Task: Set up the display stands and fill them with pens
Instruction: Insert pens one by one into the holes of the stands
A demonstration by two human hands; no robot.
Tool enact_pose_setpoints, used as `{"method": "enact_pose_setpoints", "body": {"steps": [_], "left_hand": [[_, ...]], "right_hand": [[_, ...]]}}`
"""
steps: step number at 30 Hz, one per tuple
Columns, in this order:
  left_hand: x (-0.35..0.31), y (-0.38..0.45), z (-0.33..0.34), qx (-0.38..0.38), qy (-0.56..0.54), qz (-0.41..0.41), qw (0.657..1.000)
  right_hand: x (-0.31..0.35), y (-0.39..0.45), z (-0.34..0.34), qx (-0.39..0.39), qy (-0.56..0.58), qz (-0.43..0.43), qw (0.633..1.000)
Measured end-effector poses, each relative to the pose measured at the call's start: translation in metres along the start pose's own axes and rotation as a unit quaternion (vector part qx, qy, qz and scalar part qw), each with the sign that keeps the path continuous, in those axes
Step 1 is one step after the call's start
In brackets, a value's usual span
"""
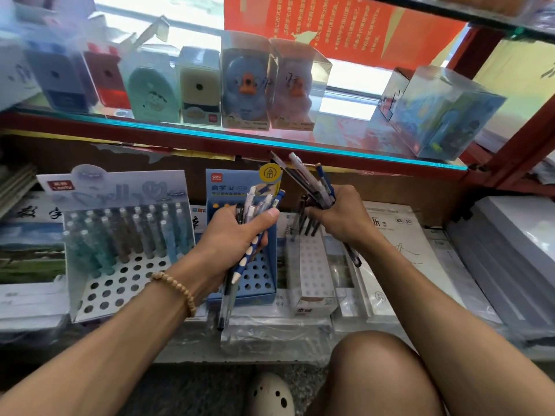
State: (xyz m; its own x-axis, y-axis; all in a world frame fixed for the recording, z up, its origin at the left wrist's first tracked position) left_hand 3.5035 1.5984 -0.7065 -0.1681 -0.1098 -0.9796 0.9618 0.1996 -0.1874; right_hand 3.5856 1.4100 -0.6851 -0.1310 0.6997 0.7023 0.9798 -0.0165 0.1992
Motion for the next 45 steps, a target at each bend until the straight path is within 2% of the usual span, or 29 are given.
{"method": "enact_pose_setpoints", "body": {"steps": [6, 12, 14, 17, 20, 23, 28, 34, 39, 42, 45], "left_hand": [[-0.002, 0.000, -0.006, -0.013, 0.008, 0.016, 1.000], [-0.011, -0.002, -0.012, -0.036, 0.000, 0.051, 0.998], [-0.015, -0.003, -0.016, -0.052, -0.022, 0.062, 0.996], [-0.024, -0.006, -0.022, -0.068, -0.048, 0.079, 0.993], [-0.037, -0.006, -0.032, -0.094, -0.058, 0.109, 0.988], [-0.051, -0.010, -0.045, -0.115, -0.106, 0.113, 0.981], [-0.067, -0.022, -0.058, -0.133, -0.161, 0.124, 0.970], [-0.065, -0.024, -0.079, -0.168, -0.192, 0.098, 0.962], [-0.072, -0.016, -0.109, -0.195, -0.301, 0.066, 0.931], [-0.076, -0.015, -0.116, -0.181, -0.291, 0.072, 0.937], [-0.074, -0.018, -0.105, -0.116, -0.223, 0.062, 0.966]], "right_hand": [[0.001, -0.001, 0.006, -0.010, -0.004, 0.008, 1.000], [0.005, -0.010, -0.014, -0.035, 0.147, 0.038, 0.988], [0.017, -0.018, -0.019, 0.009, 0.238, 0.062, 0.969], [0.043, -0.034, -0.019, 0.131, 0.353, 0.074, 0.923], [0.066, -0.050, -0.011, 0.234, 0.367, 0.057, 0.899], [0.081, -0.062, 0.005, 0.279, 0.325, 0.052, 0.902], [0.101, -0.075, 0.031, 0.270, 0.220, 0.015, 0.937], [0.114, -0.086, 0.050, 0.301, 0.234, -0.002, 0.924], [0.102, -0.086, 0.042, 0.326, 0.245, 0.019, 0.913], [0.087, -0.074, 0.029, 0.273, 0.256, 0.051, 0.926], [0.086, -0.063, 0.022, 0.194, 0.327, 0.079, 0.922]]}}
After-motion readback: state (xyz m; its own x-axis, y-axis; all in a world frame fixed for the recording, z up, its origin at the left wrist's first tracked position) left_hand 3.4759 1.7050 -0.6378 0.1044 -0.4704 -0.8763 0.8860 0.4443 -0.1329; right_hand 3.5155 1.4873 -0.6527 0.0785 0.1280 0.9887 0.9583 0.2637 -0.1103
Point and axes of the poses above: each hand's wrist, its own y-axis towards the middle knuckle, its own z-axis out of the palm, x = y × z, the point moved 4 cm from there along y, towards the middle knuckle, and after that the axes turned 10 degrees about -x, right-handed, at the moved point
